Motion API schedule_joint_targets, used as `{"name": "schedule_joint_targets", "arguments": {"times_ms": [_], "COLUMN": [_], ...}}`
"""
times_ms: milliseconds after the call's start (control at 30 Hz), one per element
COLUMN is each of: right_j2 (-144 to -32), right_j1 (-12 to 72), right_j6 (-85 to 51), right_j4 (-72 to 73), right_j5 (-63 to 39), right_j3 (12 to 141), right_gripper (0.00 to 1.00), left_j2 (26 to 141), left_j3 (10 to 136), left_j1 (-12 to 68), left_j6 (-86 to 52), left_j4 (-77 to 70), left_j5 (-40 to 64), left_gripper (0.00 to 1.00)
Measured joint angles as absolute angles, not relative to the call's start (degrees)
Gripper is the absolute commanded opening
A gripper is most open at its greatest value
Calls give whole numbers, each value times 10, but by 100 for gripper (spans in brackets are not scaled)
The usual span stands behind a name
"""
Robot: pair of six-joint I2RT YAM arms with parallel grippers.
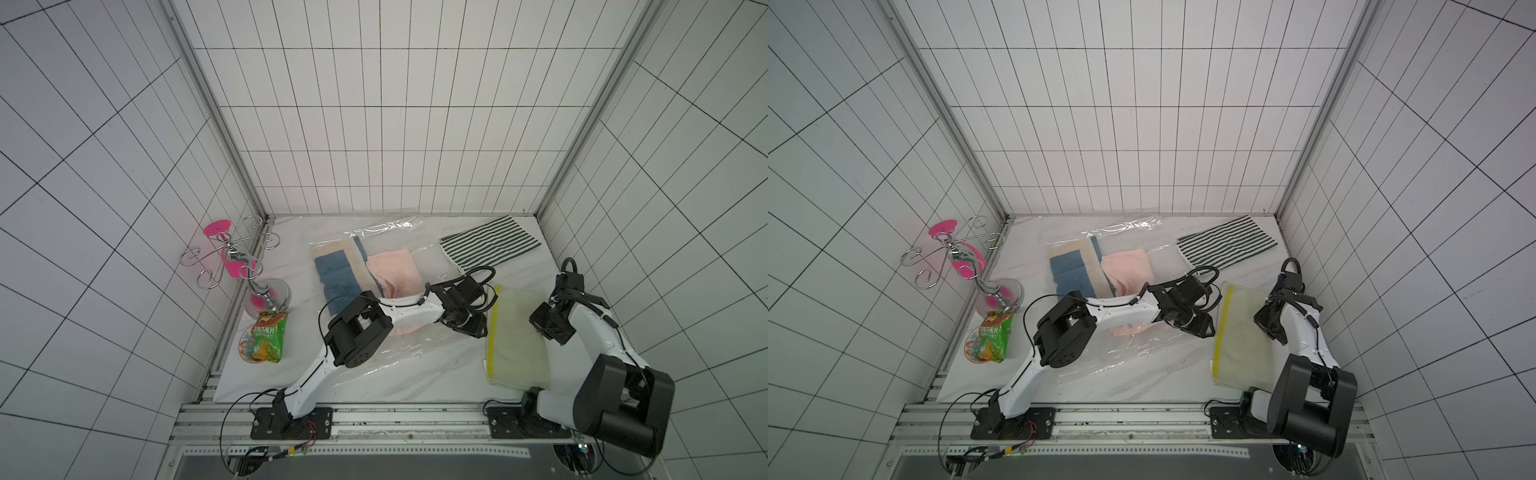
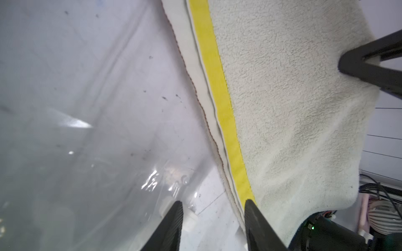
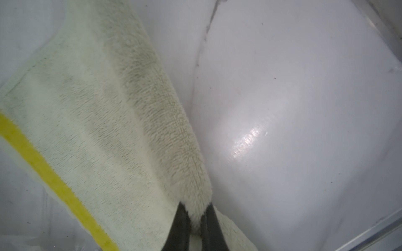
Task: Place the folded towel into the vacuum bag
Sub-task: Pick up the towel from the center of the board.
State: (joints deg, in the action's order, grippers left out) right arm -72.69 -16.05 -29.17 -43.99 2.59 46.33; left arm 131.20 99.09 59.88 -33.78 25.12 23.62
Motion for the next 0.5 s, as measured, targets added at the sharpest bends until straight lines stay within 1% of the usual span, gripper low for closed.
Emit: {"name": "schedule_joint_targets", "arguments": {"times_ms": [133, 200, 233, 300, 367, 500], "right_j2": [-727, -730, -731, -733, -733, -733], "right_j1": [-84, -54, -42, -16, 10, 67], "right_j6": [-292, -293, -295, -299, -307, -323], "right_j4": [-452, -458, -462, -470, -476, -484], "right_j5": [73, 89, 93, 102, 107, 108], "right_j3": [484, 486, 486, 486, 486, 489], "right_gripper": [11, 11, 11, 11, 11, 11], "left_j2": [1299, 1299, 1299, 1299, 1301, 1311], "left_j3": [940, 930, 928, 928, 929, 934], "left_j1": [599, 601, 602, 603, 603, 603], "left_j6": [-373, -385, -388, -394, -400, -405], "left_j4": [176, 154, 150, 142, 136, 123], "left_j5": [268, 278, 280, 285, 288, 295], "left_gripper": [45, 43, 41, 32, 27, 23]}}
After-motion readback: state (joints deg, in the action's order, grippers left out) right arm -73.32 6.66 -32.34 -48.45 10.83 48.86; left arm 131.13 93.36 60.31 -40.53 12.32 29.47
